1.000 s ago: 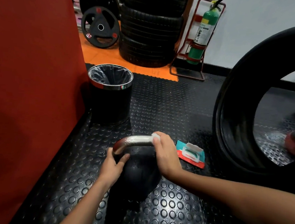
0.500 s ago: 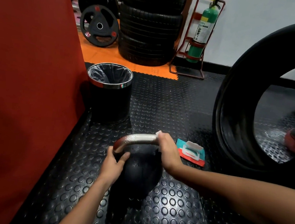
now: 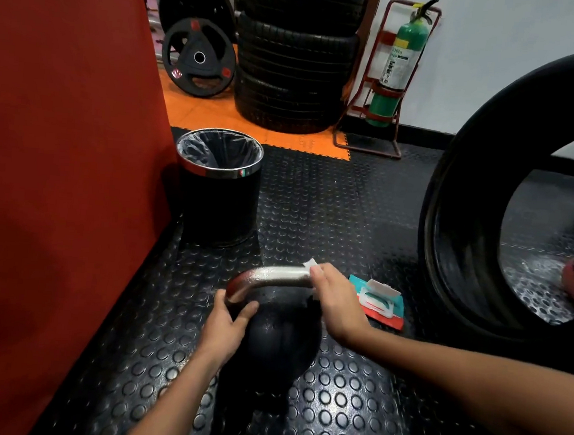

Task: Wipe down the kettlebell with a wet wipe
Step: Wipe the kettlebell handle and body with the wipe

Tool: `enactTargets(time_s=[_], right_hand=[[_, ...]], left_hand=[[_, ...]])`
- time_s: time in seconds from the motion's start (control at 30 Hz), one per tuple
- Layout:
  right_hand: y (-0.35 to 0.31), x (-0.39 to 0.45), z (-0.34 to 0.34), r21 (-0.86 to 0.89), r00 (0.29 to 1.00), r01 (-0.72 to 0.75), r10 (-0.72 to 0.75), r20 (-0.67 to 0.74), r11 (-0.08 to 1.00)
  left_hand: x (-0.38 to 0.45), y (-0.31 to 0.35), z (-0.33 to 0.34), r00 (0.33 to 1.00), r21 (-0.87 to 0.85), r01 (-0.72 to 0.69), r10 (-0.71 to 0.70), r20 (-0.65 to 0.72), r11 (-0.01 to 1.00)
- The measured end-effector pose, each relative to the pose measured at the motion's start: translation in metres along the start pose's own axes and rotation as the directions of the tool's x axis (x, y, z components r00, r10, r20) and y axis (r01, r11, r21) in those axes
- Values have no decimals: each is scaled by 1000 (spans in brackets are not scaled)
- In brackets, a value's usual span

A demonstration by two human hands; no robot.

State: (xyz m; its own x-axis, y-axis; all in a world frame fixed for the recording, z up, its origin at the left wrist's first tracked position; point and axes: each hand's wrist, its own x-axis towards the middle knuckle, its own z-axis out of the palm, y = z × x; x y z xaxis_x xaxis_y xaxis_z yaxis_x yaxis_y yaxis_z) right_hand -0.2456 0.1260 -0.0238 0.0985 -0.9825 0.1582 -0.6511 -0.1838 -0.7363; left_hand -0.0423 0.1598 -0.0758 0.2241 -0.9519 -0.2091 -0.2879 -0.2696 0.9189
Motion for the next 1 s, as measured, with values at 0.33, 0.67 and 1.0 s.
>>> enactTargets(time_s=[0.33, 0.67, 1.0], right_hand=[[-40, 14, -5, -89, 990, 12, 0, 138, 996], [-22, 25, -8, 49, 943, -328, 324, 71, 943], [-30, 8, 2, -85, 998, 45, -41, 41, 995]], left_hand=[[3, -1, 1, 1000, -11, 8, -8, 1, 1000], [5, -5, 1, 1000, -17, 17, -17, 1, 1000], [6, -9, 4, 1000, -15, 28, -28, -11, 1000]])
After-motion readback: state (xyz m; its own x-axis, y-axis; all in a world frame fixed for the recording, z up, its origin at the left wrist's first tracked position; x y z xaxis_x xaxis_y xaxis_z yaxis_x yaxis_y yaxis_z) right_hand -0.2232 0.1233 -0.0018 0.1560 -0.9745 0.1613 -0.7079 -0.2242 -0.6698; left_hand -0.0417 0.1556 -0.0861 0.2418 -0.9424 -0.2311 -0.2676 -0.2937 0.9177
